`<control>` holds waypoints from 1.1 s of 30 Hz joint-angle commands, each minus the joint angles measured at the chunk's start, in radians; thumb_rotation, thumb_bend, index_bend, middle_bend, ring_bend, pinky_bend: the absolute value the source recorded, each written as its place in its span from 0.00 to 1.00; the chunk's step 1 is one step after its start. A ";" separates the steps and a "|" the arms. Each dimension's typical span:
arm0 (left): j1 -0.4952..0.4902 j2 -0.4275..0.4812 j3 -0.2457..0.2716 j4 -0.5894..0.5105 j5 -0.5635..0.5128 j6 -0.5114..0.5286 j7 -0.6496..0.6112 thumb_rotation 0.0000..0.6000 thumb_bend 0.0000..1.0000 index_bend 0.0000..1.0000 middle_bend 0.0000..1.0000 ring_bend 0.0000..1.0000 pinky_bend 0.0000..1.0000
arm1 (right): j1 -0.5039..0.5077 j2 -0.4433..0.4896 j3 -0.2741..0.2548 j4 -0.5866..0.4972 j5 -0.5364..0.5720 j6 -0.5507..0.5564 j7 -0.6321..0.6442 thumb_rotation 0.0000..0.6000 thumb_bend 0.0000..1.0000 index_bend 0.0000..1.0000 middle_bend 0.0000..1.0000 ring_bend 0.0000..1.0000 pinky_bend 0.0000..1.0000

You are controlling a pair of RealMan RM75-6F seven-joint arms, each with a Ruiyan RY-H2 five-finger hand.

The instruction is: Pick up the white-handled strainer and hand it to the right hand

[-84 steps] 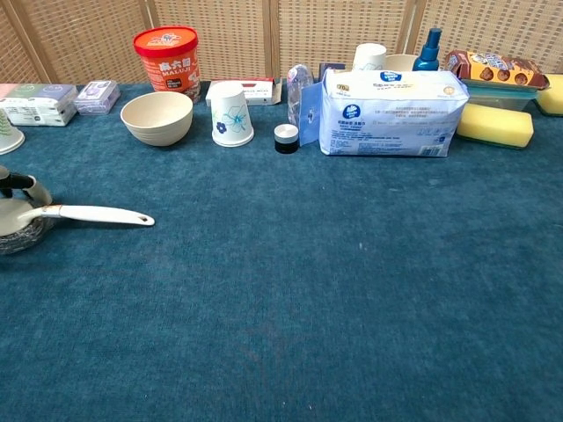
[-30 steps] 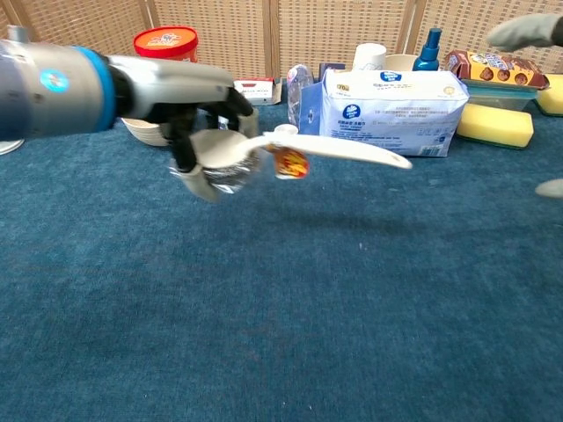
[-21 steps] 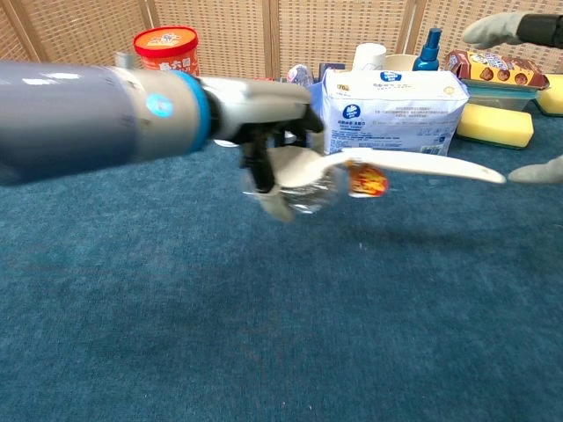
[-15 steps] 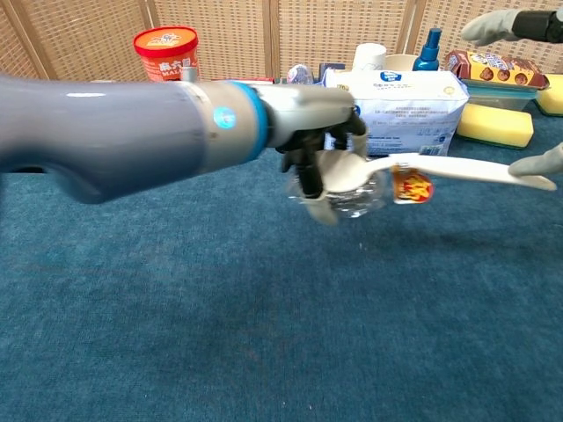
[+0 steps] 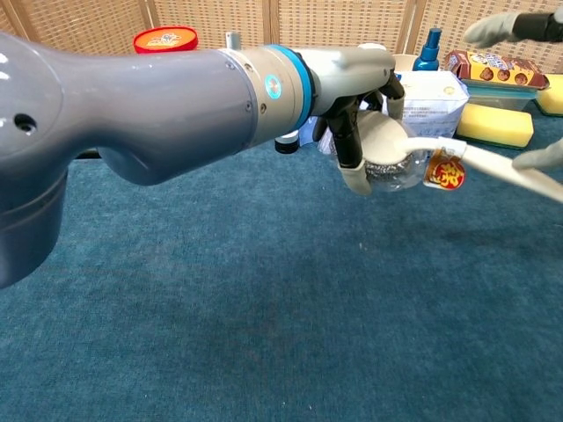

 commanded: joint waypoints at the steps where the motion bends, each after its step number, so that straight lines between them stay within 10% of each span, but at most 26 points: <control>1: -0.001 0.009 0.015 -0.001 -0.006 0.006 0.014 1.00 0.00 0.38 0.40 0.40 0.57 | 0.004 0.013 0.005 -0.011 0.011 0.008 0.009 1.00 0.00 0.00 0.00 0.00 0.00; 33: 0.021 -0.017 -0.005 0.010 0.091 0.071 -0.092 1.00 0.00 0.38 0.39 0.40 0.57 | 0.097 0.006 -0.027 -0.083 0.180 0.000 -0.058 1.00 0.00 0.00 0.00 0.00 0.00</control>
